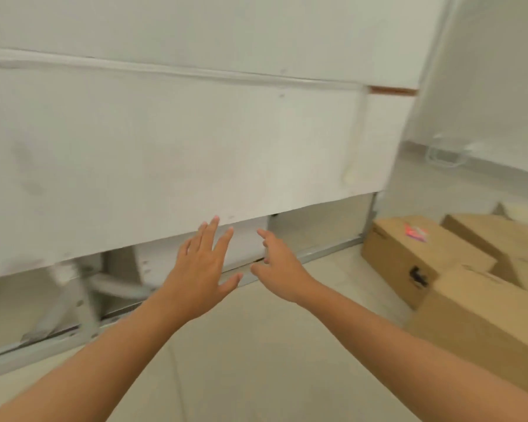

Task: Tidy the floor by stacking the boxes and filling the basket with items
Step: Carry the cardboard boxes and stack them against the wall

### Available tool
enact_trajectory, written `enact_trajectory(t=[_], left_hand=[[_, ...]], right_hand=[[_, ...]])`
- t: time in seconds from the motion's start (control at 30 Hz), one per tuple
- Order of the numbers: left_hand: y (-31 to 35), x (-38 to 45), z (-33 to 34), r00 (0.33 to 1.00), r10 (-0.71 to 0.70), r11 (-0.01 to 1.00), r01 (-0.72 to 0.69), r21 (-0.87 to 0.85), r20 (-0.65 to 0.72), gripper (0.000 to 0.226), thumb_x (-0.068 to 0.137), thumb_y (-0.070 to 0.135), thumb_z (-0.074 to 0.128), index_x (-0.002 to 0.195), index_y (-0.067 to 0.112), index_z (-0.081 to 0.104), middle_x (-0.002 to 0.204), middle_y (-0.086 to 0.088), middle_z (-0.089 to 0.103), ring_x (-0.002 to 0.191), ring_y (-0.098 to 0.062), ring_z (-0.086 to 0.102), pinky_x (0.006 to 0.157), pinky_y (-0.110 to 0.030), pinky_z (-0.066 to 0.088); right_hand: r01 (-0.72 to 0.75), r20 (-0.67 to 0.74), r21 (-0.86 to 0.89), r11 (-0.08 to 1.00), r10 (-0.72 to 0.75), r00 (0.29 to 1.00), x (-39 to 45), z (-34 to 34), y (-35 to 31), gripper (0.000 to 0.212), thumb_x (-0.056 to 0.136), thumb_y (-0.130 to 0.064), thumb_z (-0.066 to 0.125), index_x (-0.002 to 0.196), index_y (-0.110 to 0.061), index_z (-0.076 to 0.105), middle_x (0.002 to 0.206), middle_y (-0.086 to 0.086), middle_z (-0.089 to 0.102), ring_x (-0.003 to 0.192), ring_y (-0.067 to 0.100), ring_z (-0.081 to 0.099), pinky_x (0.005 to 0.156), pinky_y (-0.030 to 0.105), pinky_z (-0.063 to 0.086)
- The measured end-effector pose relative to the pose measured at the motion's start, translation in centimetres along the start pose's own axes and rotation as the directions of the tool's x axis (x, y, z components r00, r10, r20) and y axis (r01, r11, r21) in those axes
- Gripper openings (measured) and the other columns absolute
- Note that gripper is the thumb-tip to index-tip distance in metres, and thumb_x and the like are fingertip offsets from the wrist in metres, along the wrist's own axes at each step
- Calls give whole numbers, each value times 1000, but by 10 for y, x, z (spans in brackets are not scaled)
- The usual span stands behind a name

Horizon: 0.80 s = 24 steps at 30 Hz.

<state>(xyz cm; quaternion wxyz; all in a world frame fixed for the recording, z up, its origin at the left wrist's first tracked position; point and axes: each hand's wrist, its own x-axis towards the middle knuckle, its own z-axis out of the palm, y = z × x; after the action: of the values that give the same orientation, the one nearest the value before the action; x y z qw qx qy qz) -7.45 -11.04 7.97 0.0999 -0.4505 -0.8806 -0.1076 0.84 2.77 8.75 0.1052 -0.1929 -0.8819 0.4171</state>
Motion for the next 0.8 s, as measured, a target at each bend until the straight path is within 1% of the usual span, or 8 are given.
enact_trajectory(t=[0.1, 0.23, 0.33, 0.4, 0.5, 0.67, 0.73, 0.8], left_hand=[[54, 42, -5, 988, 150, 987, -152, -48, -47, 99, 65, 68, 2, 150, 18, 13, 158, -7, -4, 146, -25, 1, 115, -39, 12], [108, 66, 2, 975, 213, 964, -220, -146, -68, 97, 65, 69, 2, 149, 21, 12, 158, -4, -3, 146, -23, 6, 114, -39, 17], [128, 60, 29, 942, 332, 938, -335, -89, -45, 85, 78, 65, 16, 144, 14, 33, 153, -14, 23, 137, -32, 33, 103, -44, 35], [132, 60, 46, 921, 388, 920, -389, -45, -24, 73, 89, 61, 16, 137, 12, 42, 145, -16, 39, 129, -33, 44, 94, -43, 42], [145, 67, 68, 886, 463, 884, -464, -55, -23, 71, 88, 58, 23, 137, 10, 43, 144, -17, 40, 129, -35, 44, 98, -46, 36], [203, 74, 69, 807, 586, 788, -588, -184, -69, 82, 79, 60, 21, 144, 11, 32, 152, -15, 25, 140, -34, 24, 110, -46, 20], [233, 74, 64, 754, 650, 730, -654, -200, -95, 80, 79, 58, 26, 141, 9, 40, 149, -17, 33, 136, -38, 33, 106, -50, 30], [264, 71, 56, 693, 713, 671, -719, -181, -104, 74, 77, 55, 34, 130, 6, 52, 138, -21, 47, 124, -41, 48, 93, -53, 43]], right_hand=[[-84, -139, 7, 996, 84, 987, -14, -62, 37, 64, 91, -13, 47, 148, -23, 19, 145, 6, 30, 113, 18, 47, 82, 21, 34], [-196, -345, 59, 979, 204, 916, -38, -123, 82, 62, 90, -12, 46, 146, -22, 22, 143, 6, 32, 100, 12, 46, 60, 10, 37], [-286, -497, 162, 945, 328, 803, -59, -141, 108, 60, 89, -9, 48, 144, -20, 28, 141, 7, 36, 114, 17, 47, 81, 23, 39], [-312, -555, 210, 926, 376, 742, -71, -142, 122, 62, 87, -7, 47, 144, -19, 28, 142, 7, 35, 119, 23, 48, 87, 26, 38], [-374, -575, 193, 907, 413, 706, -97, -134, 136, 65, 88, -4, 44, 147, -19, 22, 146, 6, 30, 126, 21, 41, 88, 22, 34], [-510, -616, 30, 860, 417, 668, -159, -142, 142, 74, 89, -4, 48, 151, -23, 12, 153, -3, 17, 139, 17, 25, 109, 30, 28], [-576, -657, -30, 817, 418, 627, -188, -156, 140, 77, 89, -6, 51, 151, -25, 9, 155, -3, 11, 142, 18, 19, 114, 32, 23], [-635, -701, -32, 772, 435, 565, -220, -172, 135, 77, 89, -7, 52, 151, -26, 9, 157, -2, 8, 143, 20, 16, 115, 33, 23]])
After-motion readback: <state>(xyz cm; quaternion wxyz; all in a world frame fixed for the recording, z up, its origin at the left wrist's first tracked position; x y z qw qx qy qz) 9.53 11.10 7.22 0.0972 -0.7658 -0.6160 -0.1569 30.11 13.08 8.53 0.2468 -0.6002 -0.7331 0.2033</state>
